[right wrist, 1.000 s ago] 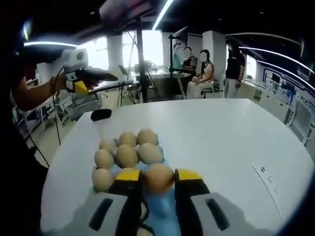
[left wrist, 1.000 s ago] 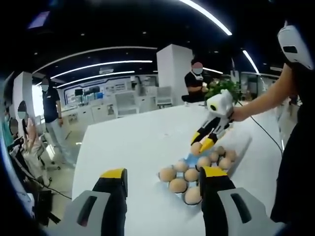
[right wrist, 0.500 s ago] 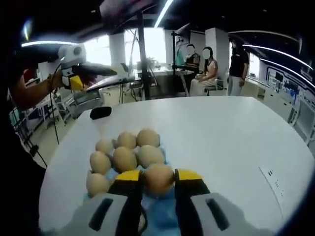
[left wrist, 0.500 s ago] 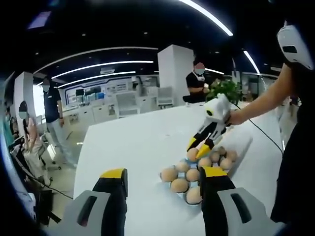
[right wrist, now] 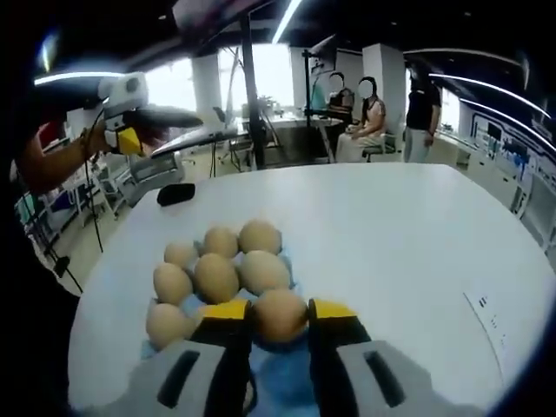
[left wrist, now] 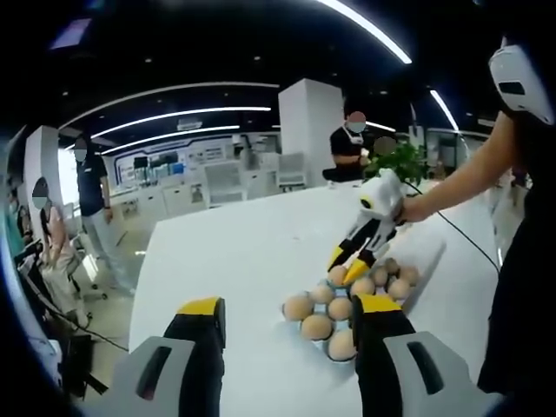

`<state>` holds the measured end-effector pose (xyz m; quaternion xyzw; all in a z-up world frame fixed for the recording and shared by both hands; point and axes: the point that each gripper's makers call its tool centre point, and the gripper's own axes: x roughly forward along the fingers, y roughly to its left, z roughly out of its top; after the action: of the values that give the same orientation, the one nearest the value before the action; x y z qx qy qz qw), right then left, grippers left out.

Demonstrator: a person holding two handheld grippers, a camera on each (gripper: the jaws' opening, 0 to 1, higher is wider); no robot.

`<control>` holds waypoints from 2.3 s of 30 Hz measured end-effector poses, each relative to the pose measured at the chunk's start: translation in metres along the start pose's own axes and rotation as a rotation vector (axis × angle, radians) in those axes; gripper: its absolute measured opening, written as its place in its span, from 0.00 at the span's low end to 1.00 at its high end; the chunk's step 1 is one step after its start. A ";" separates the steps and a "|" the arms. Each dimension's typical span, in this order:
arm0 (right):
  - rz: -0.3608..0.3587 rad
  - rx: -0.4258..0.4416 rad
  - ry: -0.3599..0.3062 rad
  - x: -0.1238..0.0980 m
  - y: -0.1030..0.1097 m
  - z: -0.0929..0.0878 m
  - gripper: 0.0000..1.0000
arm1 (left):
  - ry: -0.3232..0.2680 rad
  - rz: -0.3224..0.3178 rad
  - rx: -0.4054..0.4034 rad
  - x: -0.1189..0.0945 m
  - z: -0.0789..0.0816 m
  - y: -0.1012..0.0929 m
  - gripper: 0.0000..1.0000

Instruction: Place the egg into an empty slot of the egg tray after lifting it from the table, then release the egg inside the slot.

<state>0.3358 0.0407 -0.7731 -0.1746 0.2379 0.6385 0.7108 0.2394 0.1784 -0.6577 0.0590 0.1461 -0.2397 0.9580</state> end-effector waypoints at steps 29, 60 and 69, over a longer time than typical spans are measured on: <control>-0.010 0.012 -0.047 -0.006 -0.006 0.003 0.33 | 0.003 0.009 0.009 -0.002 0.004 0.002 0.59; -0.080 0.029 -0.075 -0.032 -0.021 -0.002 0.37 | -0.008 -0.003 0.016 0.004 0.009 0.001 0.59; -0.122 0.049 -0.076 -0.053 -0.027 -0.016 0.36 | -0.003 -0.008 0.011 0.006 0.007 -0.001 0.59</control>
<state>0.3571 -0.0150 -0.7583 -0.1470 0.2152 0.5943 0.7608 0.2456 0.1737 -0.6530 0.0634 0.1434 -0.2443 0.9569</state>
